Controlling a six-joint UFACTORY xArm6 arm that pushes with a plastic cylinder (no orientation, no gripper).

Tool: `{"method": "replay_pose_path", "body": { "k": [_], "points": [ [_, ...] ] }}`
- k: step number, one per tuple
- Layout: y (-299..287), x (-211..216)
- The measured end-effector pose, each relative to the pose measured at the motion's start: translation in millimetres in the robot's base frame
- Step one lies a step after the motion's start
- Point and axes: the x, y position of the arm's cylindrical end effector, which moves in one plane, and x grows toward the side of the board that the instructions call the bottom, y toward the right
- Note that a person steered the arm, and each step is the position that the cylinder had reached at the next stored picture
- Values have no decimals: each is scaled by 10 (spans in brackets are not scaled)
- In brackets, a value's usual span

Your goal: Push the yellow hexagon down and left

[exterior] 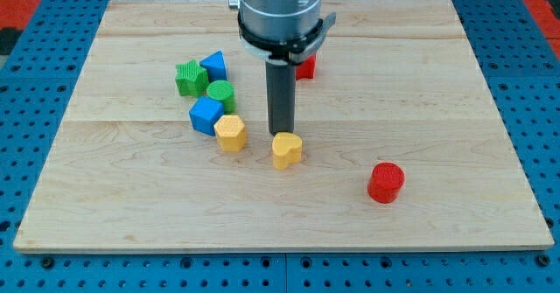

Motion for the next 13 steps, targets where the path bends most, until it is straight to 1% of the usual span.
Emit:
{"method": "replay_pose_path", "body": {
  "k": [3,4,5,6,7,8,9,11,13],
  "points": [
    [6,440],
    [-17,265],
    [-18,-182],
    [-305,-432],
    [-676,-333],
    [-972,-130],
    [-1126,26],
    [-707,-351],
    [-598,-119]
  ]
}}
